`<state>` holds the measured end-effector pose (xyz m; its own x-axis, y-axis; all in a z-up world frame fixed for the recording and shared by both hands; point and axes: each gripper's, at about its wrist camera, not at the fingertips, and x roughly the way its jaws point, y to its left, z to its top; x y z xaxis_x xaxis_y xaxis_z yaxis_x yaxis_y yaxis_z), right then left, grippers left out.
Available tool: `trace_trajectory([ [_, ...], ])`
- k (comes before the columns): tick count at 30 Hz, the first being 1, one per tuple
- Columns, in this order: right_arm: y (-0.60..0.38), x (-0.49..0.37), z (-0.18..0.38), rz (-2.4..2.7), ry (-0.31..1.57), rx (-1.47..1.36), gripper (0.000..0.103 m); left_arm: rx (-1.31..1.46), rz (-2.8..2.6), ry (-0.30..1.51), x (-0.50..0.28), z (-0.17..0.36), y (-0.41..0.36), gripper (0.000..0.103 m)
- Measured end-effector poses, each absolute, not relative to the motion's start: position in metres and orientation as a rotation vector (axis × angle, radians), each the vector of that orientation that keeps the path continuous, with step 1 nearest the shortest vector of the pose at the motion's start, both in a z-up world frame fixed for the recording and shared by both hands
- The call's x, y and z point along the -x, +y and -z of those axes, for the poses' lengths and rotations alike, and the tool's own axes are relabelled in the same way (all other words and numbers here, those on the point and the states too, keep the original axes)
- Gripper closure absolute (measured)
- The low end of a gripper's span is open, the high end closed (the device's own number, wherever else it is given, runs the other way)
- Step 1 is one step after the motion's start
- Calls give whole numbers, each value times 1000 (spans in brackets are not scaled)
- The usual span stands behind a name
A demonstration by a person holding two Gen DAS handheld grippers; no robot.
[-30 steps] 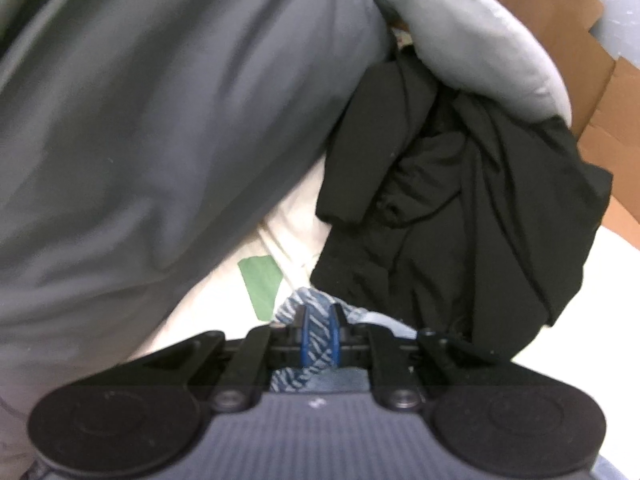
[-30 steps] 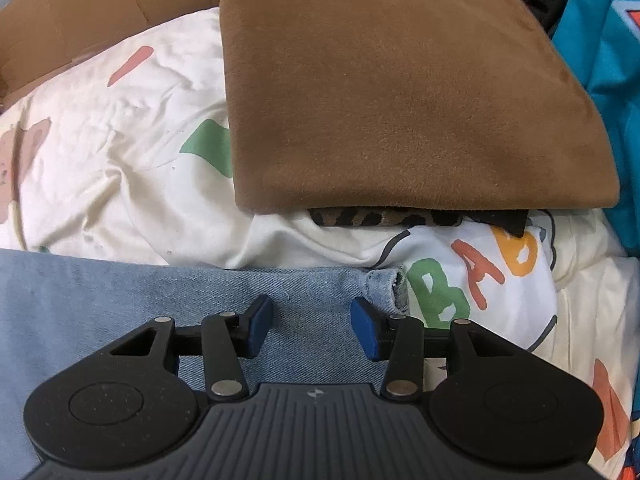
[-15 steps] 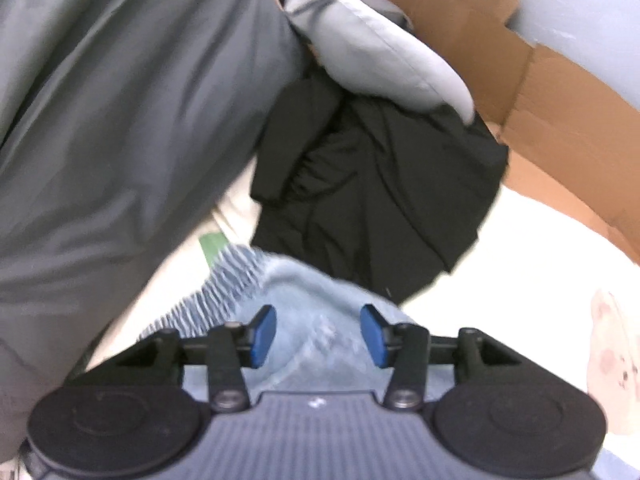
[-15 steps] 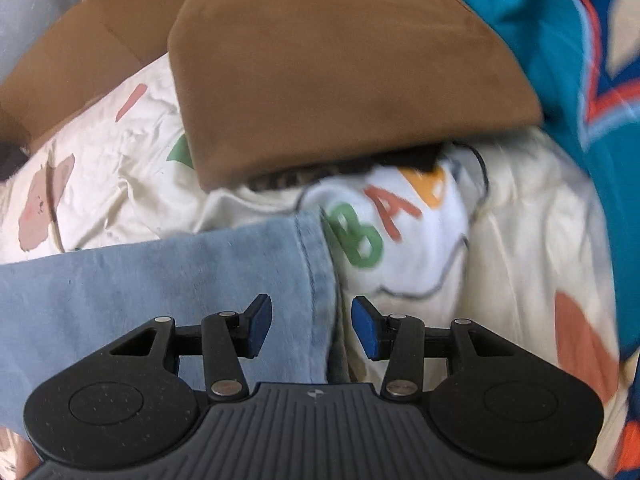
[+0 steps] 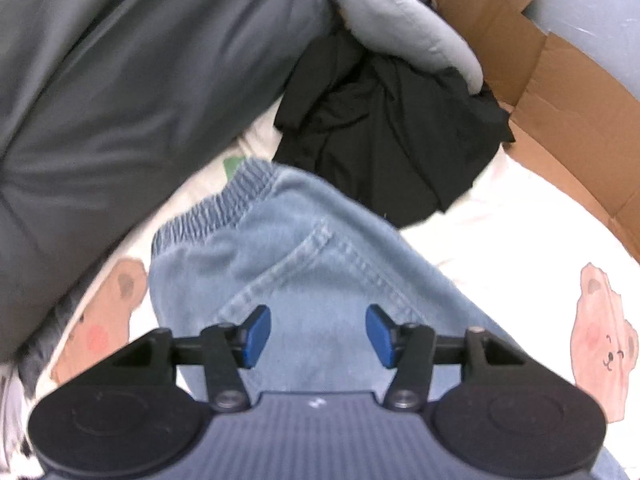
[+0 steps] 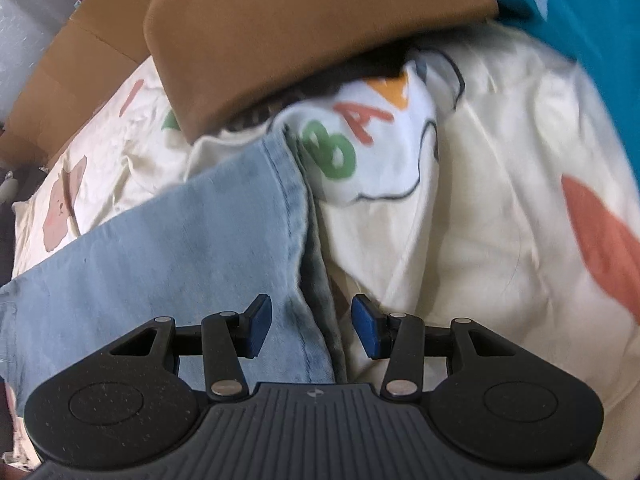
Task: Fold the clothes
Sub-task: 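Open the left tool and release the waistband, then close the right tool on the folded edge of the jeans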
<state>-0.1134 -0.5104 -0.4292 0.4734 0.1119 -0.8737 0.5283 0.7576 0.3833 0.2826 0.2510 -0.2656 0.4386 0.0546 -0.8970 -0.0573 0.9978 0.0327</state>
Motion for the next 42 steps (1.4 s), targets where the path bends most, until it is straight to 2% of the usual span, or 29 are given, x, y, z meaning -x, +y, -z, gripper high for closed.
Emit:
trace_trajectory([
  [16,-528,112,450,121,977,-894,52,132,-115,1210,-269,296,240,45],
  [21,-544,115,464,81,951,-1014,51,64,-84,1250,-258,309,229,45],
  [22,-547,115,465,72,951,-1032,53,56,-79,1255,-257,311,227,45],
  [23,-547,115,464,70,962,-1019,70,50,-77,1255,-256,311,226,45],
  [24,-544,112,459,75,981,-979,81,48,-76,1253,-256,310,225,45],
  [32,-519,101,410,-5,976,-829,79,13,-45,1258,-254,310,211,45],
  [42,-512,94,415,-16,1007,-768,77,-33,-18,1263,-253,311,201,45],
])
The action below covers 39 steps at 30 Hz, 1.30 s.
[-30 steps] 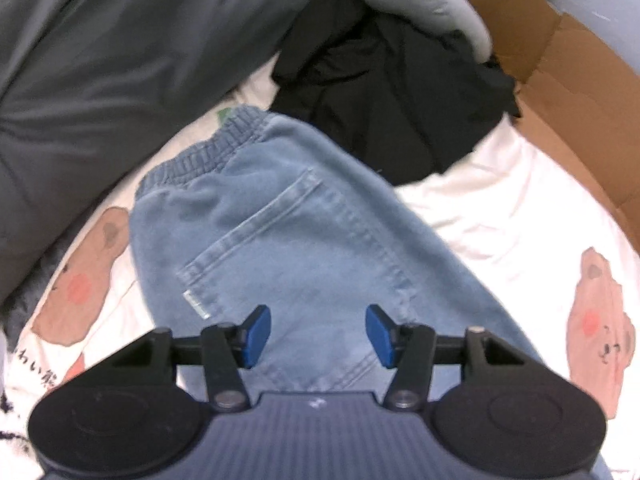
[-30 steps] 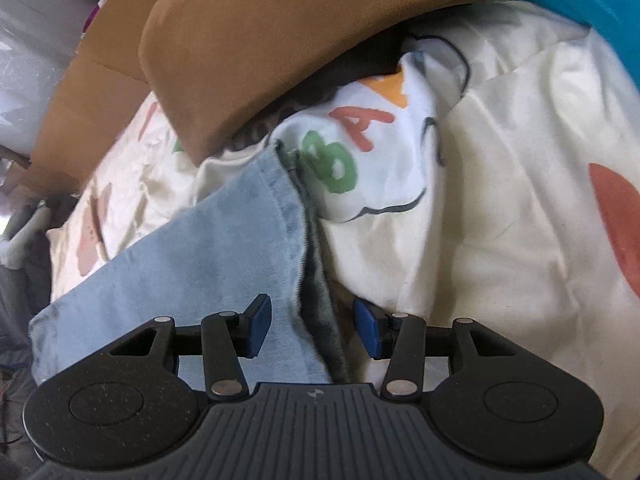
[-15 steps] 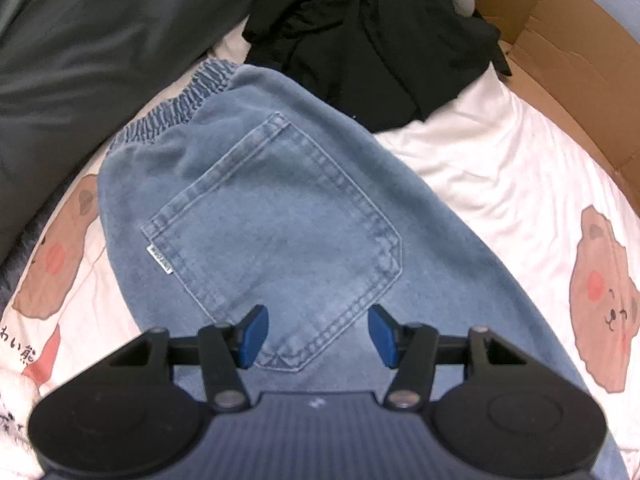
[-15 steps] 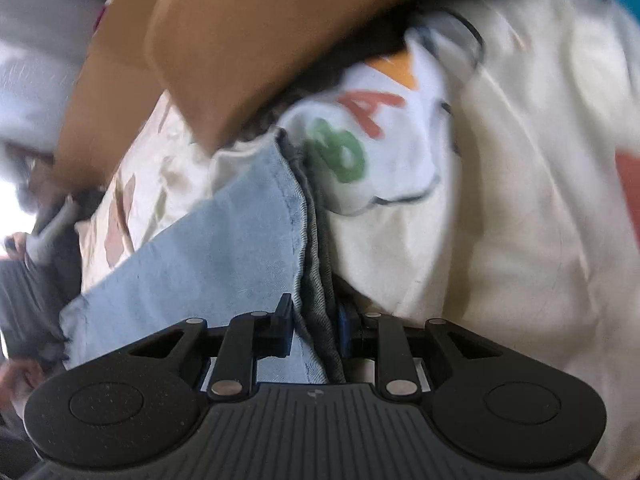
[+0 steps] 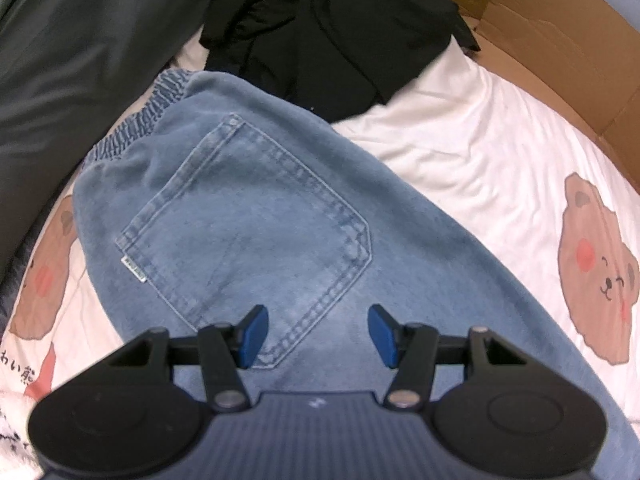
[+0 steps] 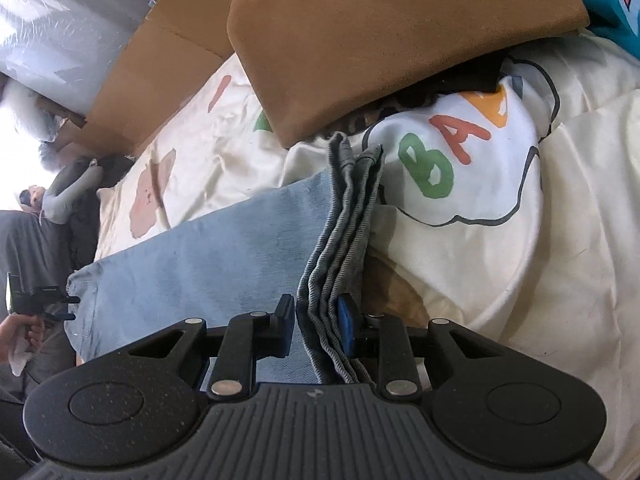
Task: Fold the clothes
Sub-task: 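Close the right tool on the folded edge of the jeans, then lift the gripped jeans edge upward with the right tool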
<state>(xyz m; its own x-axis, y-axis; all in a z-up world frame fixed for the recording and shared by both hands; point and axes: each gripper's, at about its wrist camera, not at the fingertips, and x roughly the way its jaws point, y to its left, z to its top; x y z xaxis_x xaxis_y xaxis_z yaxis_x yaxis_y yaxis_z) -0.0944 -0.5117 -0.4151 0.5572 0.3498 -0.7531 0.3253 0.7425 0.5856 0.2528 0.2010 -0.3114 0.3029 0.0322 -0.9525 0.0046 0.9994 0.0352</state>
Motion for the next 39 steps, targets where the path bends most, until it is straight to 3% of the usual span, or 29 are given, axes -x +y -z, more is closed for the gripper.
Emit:
trace_trajectory([
  [2,-513,92,419,-18,1020,-754,70,-33,-25,1264,-252,312,203,45],
  [7,-526,89,438,-39,1057,-746,71,-22,-31,1257,-252,310,204,45],
  [15,-556,80,476,-166,1062,-1008,69,3,-19,1244,-253,309,202,45],
  [20,-564,71,485,-213,1083,-1042,72,3,-13,1254,-252,312,202,45],
  [22,-561,67,482,-236,1099,-1019,87,9,-17,1254,-252,313,203,45],
  [26,-572,72,473,-293,1089,-1032,92,24,-26,1245,-251,311,207,45],
  [39,-559,58,485,-287,1144,-1004,82,27,-13,1267,-247,320,204,45],
])
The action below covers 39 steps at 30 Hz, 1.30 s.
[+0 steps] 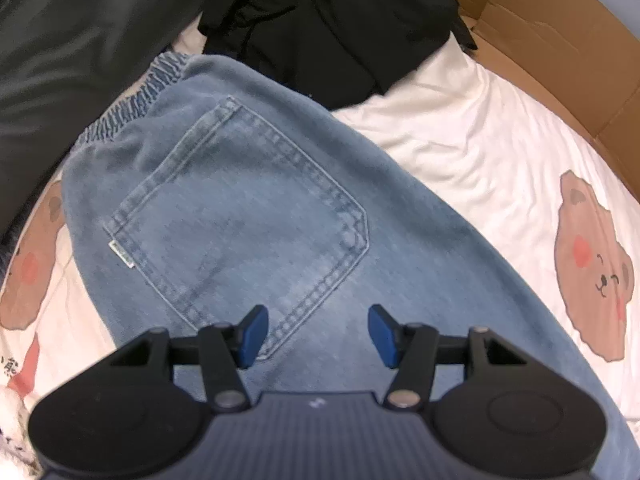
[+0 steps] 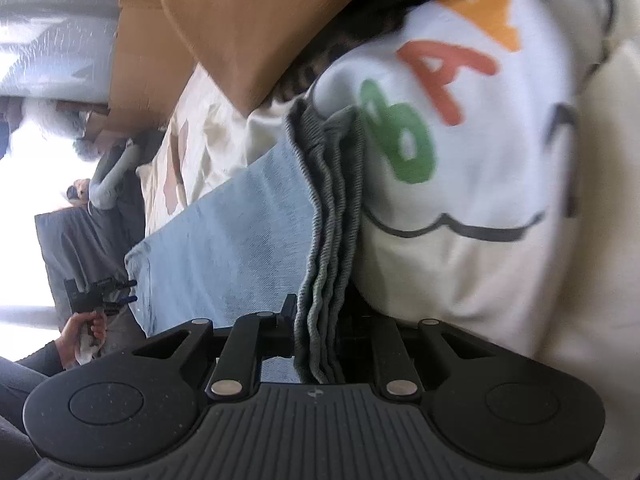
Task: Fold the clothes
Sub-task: 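Lift the gripped jeans edge upward with the right tool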
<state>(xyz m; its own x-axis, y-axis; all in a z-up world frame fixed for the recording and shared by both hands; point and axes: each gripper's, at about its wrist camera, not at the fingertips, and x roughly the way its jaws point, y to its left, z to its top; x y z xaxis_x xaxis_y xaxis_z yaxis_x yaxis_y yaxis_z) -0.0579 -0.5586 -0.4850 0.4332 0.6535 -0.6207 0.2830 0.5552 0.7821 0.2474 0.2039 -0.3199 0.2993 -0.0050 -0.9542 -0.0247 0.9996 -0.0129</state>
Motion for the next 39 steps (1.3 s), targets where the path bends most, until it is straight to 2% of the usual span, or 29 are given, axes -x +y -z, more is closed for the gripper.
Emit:
trace_trajectory([
  [3,-557,57,484,-283,1149,-989,85,18,0,1276,-247,322,202,45],
  [4,-556,57,481,-283,1146,-974,92,15,5,1278,-247,323,202,45],
  [5,-554,58,478,-283,1143,-958,93,16,10,1278,-247,322,202,45],
  [13,-540,60,445,-244,1154,-873,94,4,40,1268,-246,322,201,45],
  [24,-517,57,360,-146,1163,-828,94,-53,175,1233,-250,300,174,45],
  [39,-475,8,235,-167,1130,-796,94,-83,305,1105,-310,191,175,45],
])
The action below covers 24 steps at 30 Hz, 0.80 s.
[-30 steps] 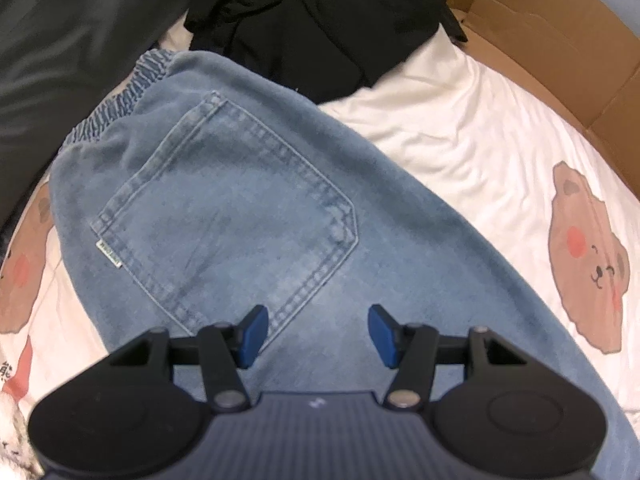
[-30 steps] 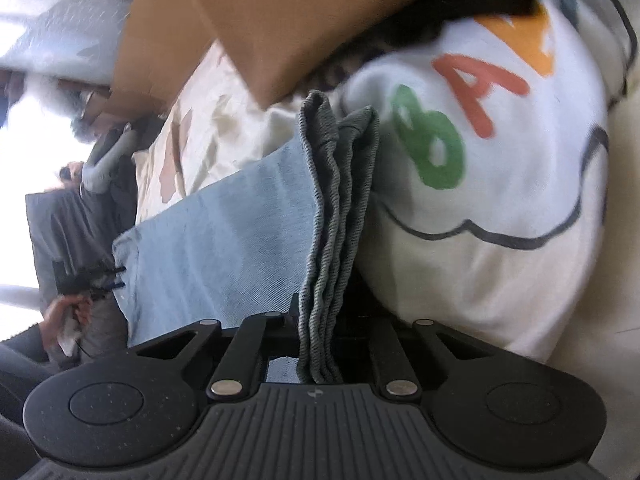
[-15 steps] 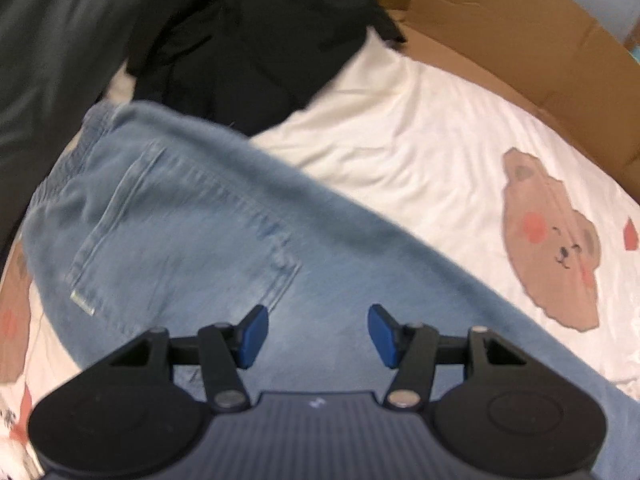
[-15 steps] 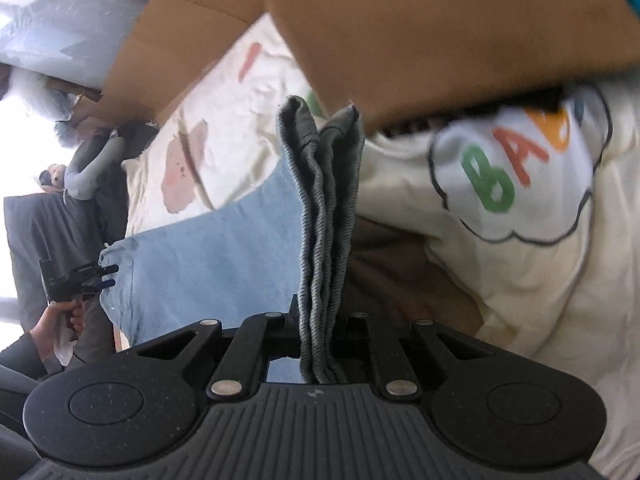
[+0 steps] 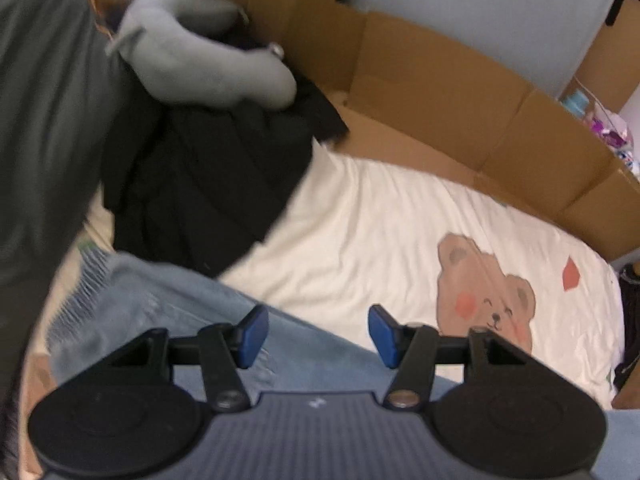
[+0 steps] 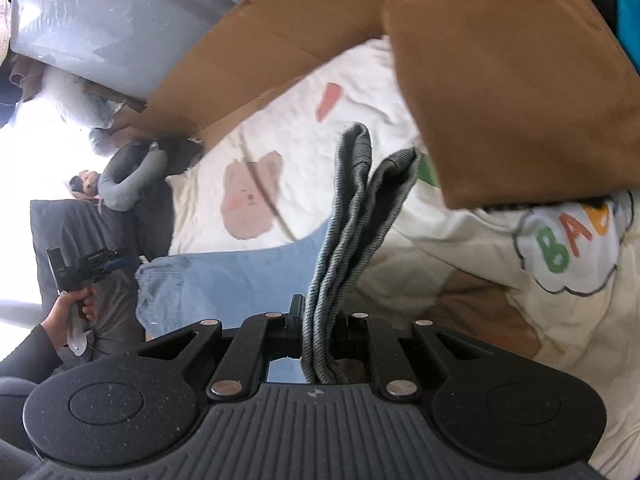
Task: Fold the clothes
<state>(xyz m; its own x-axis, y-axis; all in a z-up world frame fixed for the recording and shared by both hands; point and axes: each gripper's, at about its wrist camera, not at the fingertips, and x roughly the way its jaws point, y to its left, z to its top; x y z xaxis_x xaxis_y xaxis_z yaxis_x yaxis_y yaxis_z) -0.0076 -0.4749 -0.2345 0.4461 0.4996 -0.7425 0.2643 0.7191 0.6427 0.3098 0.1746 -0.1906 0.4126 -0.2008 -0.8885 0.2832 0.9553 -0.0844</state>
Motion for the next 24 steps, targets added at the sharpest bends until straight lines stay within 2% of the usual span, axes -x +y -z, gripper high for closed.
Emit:
trace_trajectory([
  [8,-434,-32,169,-231,1173,-734,94,-33,290,1059,-299,154,214,45],
  [14,-407,-61,124,-276,1214,-665,94,79,237,1108,-277,158,253,45],
  [24,-370,-84,61,-305,1211,-639,94,57,266,1155,-232,173,278,45],
])
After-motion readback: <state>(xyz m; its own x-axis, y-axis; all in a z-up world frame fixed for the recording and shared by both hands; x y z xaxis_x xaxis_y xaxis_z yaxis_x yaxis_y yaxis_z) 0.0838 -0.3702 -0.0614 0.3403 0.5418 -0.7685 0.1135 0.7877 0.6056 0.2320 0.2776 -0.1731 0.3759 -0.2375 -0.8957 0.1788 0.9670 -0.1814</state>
